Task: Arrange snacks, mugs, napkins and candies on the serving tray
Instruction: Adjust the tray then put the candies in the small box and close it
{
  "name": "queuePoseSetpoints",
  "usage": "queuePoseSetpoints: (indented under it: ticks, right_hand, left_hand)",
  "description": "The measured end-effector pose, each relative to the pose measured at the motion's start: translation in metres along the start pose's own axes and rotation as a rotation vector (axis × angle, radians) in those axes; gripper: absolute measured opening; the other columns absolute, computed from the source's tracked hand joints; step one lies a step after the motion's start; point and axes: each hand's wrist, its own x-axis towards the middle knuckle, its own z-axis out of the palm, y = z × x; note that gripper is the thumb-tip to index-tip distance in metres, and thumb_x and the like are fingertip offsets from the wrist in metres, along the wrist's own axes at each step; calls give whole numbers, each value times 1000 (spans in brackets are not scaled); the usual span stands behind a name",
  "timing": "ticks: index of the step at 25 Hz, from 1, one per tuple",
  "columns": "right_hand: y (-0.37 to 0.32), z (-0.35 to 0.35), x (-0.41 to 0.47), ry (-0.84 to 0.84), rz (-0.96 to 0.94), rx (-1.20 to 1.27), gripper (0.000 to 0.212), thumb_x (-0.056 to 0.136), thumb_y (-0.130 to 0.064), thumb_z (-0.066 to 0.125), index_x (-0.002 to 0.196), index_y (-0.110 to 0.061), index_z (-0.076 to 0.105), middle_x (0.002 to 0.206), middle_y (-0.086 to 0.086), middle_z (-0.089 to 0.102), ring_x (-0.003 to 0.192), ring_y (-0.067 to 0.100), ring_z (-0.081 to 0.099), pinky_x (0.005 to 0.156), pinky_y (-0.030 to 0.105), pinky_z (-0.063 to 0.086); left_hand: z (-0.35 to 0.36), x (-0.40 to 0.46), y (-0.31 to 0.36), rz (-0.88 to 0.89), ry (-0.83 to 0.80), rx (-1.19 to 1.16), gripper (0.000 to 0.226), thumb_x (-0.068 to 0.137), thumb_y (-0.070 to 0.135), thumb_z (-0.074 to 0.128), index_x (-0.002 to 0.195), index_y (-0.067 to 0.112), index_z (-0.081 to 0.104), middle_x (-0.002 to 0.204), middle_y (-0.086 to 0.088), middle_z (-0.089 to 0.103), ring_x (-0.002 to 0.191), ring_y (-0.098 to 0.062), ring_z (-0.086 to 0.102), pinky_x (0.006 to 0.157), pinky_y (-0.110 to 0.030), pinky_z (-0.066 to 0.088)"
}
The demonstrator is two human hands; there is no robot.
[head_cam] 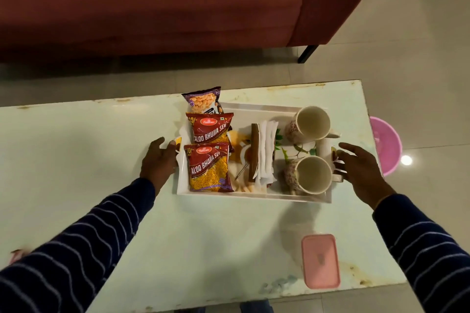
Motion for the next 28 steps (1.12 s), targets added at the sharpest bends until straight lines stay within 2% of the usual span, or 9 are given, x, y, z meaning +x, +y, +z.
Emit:
queuePoseSetpoints:
  ticks: [2,4,7,11,15,18,21,25,28]
  right_hand:
    - [3,4,3,-71,30,-17,16,97,-12,57,103,-17,70,86,3,66,74,22,62,62,32,49]
    - [2,9,4,-89,31,-36,19,98,-11,54,90,-19,70,80,2,63,70,21,58,57,29,48]
    - [1,16,1,-43,25,-68,19,100,-12,54,92,-18,70,83,4,64,68,20,58,53,30,50]
    - [3,33,-14,-66,24,-73,18,99,-9,55,93,-14,72,75,2,63,60,16,56,41,24,49]
    - [10,71,-44,-132,8,-90,18,100,-11,55,98,-14,73,74,-2,65,64,16,56,49,28,51]
    - [24,100,-66,-199,-15,-127,18,100,-10,54,103,-7,72,86,10,65,74,22,56,64,39,55]
    - [39,122,-82,-213,-13,-166,18,99,-8,55,104,-8,73,85,12,62,72,22,53,71,48,52]
    - [55,139,-90,-173,17,-183,19,98,-11,58,108,-12,74,82,5,68,71,20,57,74,47,55]
    - [62,141,-89,-141,27,-176,19,97,-12,59,111,-10,72,89,7,69,75,23,60,75,46,56]
  left_hand:
    - [6,3,0,20,-55,59,45,98,46,48,138,26,45,116,-6,63,93,-26,66,80,-46,58]
    - [12,4,1,52,-76,116,32,100,42,45,125,23,52,115,-6,64,98,-26,64,83,-47,57]
    - [9,6,1,49,-101,103,25,101,38,45,112,18,55,109,-11,65,99,-30,65,84,-53,57]
    - [-23,-5,-7,67,-95,108,26,101,40,45,107,16,54,105,-11,66,96,-31,66,78,-52,59]
    - [-81,-19,-39,42,-53,64,29,100,42,46,106,15,55,106,-12,66,98,-32,66,78,-53,59]
    - [-120,-27,-72,-24,-41,7,28,101,40,47,111,15,55,112,-12,65,103,-33,65,80,-53,58]
    - [-145,-34,-104,-75,-29,-16,29,100,40,49,112,14,55,113,-12,65,104,-34,65,82,-58,57]
    - [-159,-36,-134,-111,-41,-47,25,98,43,51,107,21,58,107,-10,68,98,-35,67,78,-57,58]
    - [-160,-33,-140,-92,-42,-52,23,98,43,52,108,22,57,107,-10,68,97,-35,67,77,-57,58]
